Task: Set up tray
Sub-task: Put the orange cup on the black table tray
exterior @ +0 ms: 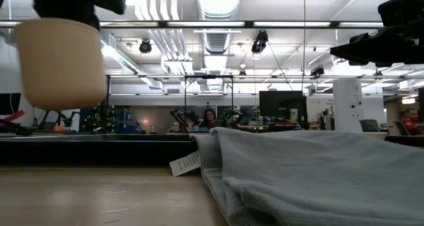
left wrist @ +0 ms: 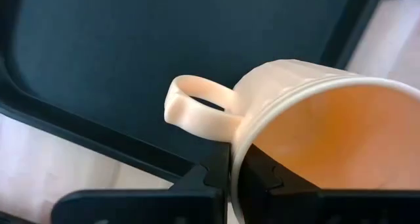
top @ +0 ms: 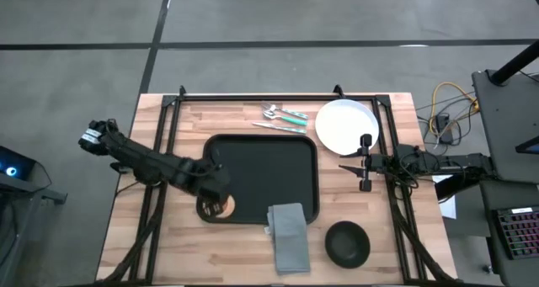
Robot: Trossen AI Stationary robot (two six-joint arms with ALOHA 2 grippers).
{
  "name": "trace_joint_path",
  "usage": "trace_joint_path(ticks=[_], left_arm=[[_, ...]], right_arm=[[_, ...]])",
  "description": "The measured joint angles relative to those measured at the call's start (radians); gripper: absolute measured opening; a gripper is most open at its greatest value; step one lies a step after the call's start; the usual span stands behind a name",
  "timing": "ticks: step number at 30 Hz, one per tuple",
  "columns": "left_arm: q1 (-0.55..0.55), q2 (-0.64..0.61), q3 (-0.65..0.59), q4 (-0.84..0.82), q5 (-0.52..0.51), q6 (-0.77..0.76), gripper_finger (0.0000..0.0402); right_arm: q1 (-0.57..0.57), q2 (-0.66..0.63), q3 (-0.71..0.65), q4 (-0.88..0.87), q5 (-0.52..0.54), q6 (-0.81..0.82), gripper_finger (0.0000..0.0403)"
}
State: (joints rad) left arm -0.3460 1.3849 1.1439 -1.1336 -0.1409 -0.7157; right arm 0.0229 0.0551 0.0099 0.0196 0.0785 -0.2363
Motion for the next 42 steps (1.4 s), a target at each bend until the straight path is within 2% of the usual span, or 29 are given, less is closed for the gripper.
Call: trace_joint_path(ticks=[11, 20, 26, 32, 42], left_arm=[[0.257, 0.000, -0.037, 0.017, -0.017, 0.246, 0.0000], [0.540, 0.001, -0.138, 0.183, 0.012, 0.469, 0.0000], [0.700, 0.001, -0.205, 0.256, 0.037, 0.536, 0.0000], [0.793, 0.001, -0.217, 0.254, 0.048, 0.550, 0.0000], [0.872, 0.001, -0.215, 0.260, 0.004, 0.568, 0.0000]], right_arm=[[0.000, 0.000, 0.000, 0.000, 0.000, -0.002, 0.0128], [0.000, 0.000, 0.000, 0.000, 0.000, -0.002, 0.0128], [0.000, 0.000, 0.000, 0.000, 0.000, -0.001, 0.0128], [0.000, 0.000, 0.000, 0.000, 0.000, -0.001, 0.0128], [0.000, 0.000, 0.000, 0.000, 0.000, -0.002, 0.0128]])
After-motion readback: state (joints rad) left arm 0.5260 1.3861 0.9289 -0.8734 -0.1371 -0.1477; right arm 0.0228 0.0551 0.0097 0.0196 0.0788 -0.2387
